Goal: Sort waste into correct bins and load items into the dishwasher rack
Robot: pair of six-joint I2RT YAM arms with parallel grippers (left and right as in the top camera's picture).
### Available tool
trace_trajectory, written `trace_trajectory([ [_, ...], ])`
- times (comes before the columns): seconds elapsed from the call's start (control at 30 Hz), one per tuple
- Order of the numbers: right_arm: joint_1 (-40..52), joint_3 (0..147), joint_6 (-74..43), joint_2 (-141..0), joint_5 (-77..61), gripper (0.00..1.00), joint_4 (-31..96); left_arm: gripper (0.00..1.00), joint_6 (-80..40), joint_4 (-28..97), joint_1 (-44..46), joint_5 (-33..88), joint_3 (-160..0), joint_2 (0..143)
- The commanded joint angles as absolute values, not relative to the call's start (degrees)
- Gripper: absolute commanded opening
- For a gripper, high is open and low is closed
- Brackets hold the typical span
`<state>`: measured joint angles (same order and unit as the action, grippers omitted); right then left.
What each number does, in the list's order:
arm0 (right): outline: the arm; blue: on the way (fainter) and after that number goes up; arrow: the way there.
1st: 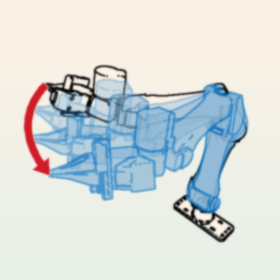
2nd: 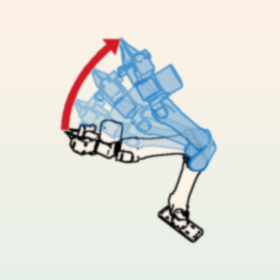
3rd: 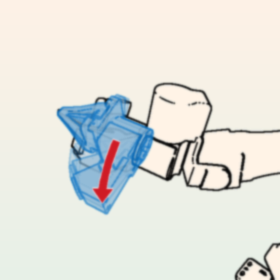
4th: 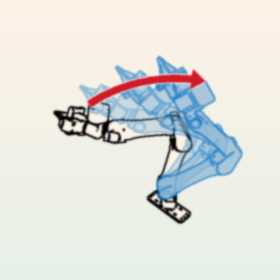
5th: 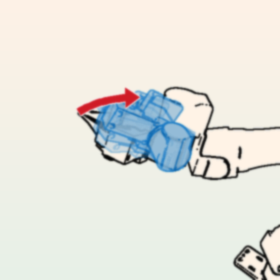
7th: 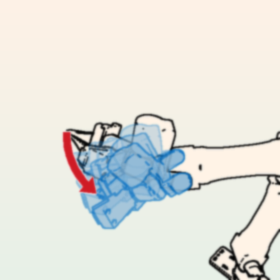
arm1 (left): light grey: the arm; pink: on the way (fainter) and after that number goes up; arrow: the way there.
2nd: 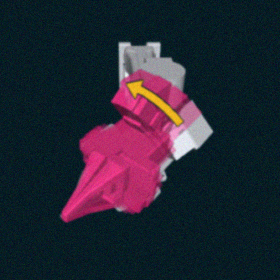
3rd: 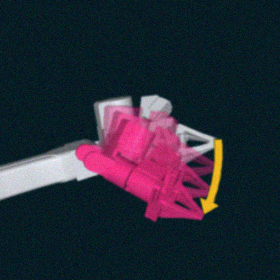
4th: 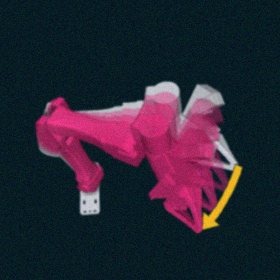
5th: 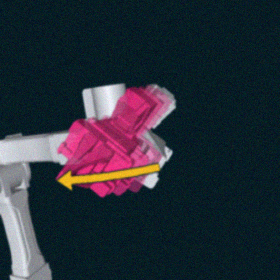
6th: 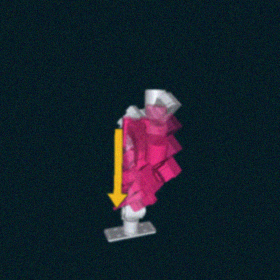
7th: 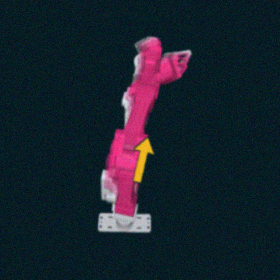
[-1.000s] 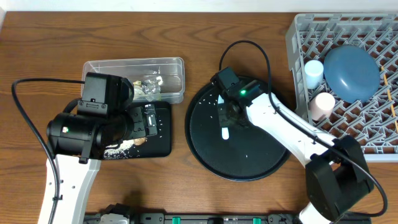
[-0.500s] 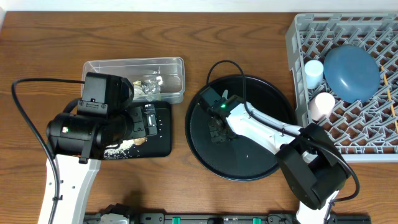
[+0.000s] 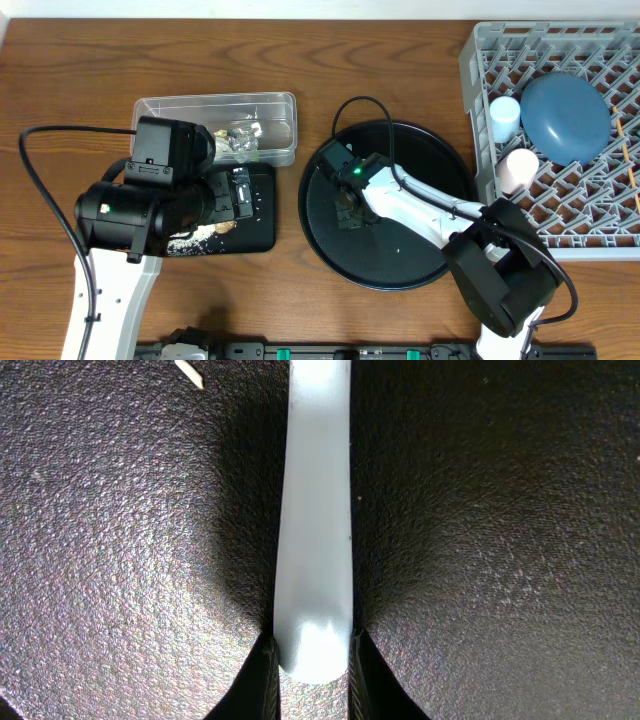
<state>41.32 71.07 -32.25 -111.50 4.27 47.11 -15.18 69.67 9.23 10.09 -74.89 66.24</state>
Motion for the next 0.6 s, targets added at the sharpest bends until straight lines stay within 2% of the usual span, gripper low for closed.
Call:
trace_trajectory([
  [0.0,41.39,71.2,-32.67,-113.78,4.62,0.01,47.9,0.98,-15.05,69.82,9.34,9.37,-75.18,66.24],
  [0.57,31.9,75.75,-22.35,-99.0,-0.78,0.03,56.27,0.98,-15.05,69.84,9.34,9.37,-75.18,66.24],
])
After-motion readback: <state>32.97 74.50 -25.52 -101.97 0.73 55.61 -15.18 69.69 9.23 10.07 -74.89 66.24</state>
